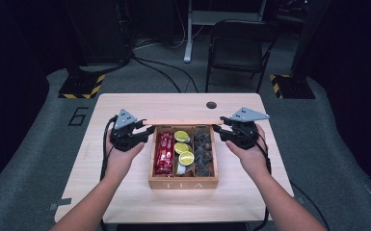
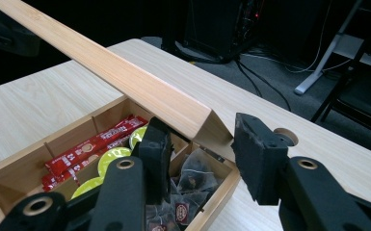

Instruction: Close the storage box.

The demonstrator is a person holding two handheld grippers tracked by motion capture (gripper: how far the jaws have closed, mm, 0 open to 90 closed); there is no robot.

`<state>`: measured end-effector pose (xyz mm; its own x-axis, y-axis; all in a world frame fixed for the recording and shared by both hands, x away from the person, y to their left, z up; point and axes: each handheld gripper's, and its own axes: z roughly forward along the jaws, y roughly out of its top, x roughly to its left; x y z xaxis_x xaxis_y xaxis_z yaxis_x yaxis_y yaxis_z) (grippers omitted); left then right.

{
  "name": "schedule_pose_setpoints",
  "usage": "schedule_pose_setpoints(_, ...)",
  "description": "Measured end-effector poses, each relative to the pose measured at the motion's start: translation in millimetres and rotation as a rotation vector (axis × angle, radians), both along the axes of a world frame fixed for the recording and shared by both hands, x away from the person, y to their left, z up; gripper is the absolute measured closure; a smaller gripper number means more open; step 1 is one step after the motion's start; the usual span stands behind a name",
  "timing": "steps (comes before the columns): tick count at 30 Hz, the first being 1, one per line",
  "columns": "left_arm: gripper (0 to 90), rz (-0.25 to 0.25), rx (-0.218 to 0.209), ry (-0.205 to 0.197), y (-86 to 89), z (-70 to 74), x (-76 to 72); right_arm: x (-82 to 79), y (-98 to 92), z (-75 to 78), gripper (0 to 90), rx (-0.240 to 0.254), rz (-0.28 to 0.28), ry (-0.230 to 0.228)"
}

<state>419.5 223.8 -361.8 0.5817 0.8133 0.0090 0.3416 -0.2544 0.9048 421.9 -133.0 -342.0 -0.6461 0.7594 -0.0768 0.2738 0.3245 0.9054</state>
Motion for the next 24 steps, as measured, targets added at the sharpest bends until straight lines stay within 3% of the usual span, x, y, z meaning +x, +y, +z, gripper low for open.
schedule_pose_setpoints(6, 58.9, 0.023, -0.015, 0.007, -1.2, -2.4, 9.7, 3.8, -0.3, 2.4, 58.0, 0.006, 0.002, 0.002)
schedule_pose_setpoints(14, 60.0, 0.032, -0.026, -0.003, -1.6, 1.9, 18.2, 14.3, 0.9, 9.1, 58.3, 0.013, -0.009, -0.001)
schedule_pose_setpoints(24, 60.7, 0.034, -0.042, 0.014, -0.4, 8.2, 29.6, 26.2, 2.8, 17.1, 56.5, 0.018, -0.02, 0.004)
